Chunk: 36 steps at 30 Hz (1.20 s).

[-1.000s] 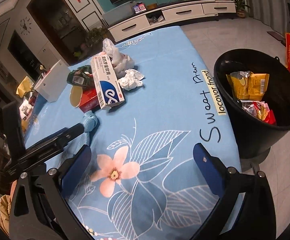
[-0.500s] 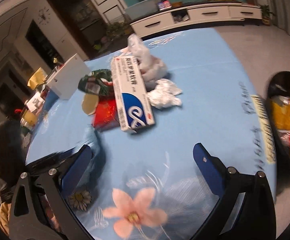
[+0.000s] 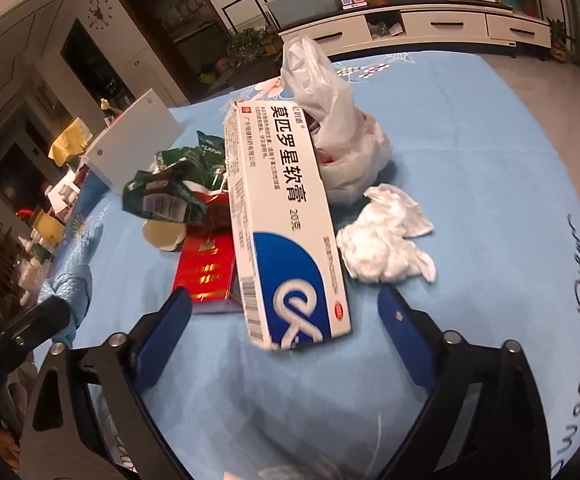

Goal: Collect trash
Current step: 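Grasp the light blue knotted cloth with the left tool while the right tool grasps the white medicine box, then carry both items over the black bucket and open both tools to drop them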

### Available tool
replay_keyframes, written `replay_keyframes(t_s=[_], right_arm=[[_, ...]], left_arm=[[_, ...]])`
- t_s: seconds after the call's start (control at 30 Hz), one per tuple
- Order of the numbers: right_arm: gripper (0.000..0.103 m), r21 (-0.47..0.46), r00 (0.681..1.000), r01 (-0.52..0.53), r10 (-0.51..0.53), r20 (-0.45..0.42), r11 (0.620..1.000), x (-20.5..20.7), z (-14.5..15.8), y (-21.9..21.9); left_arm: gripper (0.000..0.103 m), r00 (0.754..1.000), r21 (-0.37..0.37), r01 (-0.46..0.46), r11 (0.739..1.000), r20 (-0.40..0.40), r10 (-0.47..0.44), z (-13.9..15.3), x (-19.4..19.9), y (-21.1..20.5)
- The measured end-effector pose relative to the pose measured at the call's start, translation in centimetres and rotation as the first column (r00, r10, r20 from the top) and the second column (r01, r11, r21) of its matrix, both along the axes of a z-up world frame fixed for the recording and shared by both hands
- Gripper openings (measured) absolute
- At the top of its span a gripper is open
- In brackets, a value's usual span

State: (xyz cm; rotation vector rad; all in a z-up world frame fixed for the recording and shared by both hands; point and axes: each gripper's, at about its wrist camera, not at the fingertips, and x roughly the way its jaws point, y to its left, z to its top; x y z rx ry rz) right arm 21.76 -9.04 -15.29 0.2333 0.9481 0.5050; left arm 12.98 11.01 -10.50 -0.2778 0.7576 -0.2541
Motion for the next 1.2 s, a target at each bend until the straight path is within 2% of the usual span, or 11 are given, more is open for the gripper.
replay_keyframes(t_s=[0.17, 0.23, 0.43, 0.7, 0.83, 1.2], right_arm=[[0.077, -0.022, 1.000, 0.003, -0.003, 0.008, 1.000, 0.9, -0.4, 0.6], [0.060, -0.033, 1.000, -0.003, 0.003, 0.010, 0.999, 0.9, -0.6, 0.7], [0.041, -0.036, 0.999, -0.018, 0.019, 0.029, 0.999, -0.1, -0.2, 0.8], [0.041, -0.023, 0.997, -0.019, 0.021, 0.069, 1.000, -3.4, 1.5, 0.0], [0.041, -0.002, 0.993, 0.004, -0.004, 0.116, 1.000, -6.0, 3.4, -1.3], [0.041, 0.005, 0.971, 0.184, -0.182, 0.154, 0.983, -10.7, 5.9, -9.0]], left_arm=[[0.035, 1.000, -0.001, 0.008, 1.000, -0.004, -0.008, -0.1, 0.8, -0.3], [0.035, 1.000, -0.003, 0.012, 1.000, -0.006, -0.012, -0.3, 0.8, -0.4], [0.035, 1.000, -0.002, 0.013, 1.000, -0.015, -0.013, -0.4, 0.7, -0.5], [0.035, 1.000, 0.011, 0.026, 1.000, -0.008, -0.026, 0.2, 0.0, -1.1], [0.035, 0.999, 0.024, 0.043, 0.999, -0.003, -0.043, 0.6, -0.4, -2.0], [0.035, 0.986, 0.085, 0.161, 0.983, 0.029, -0.164, 2.4, -1.4, -7.6]])
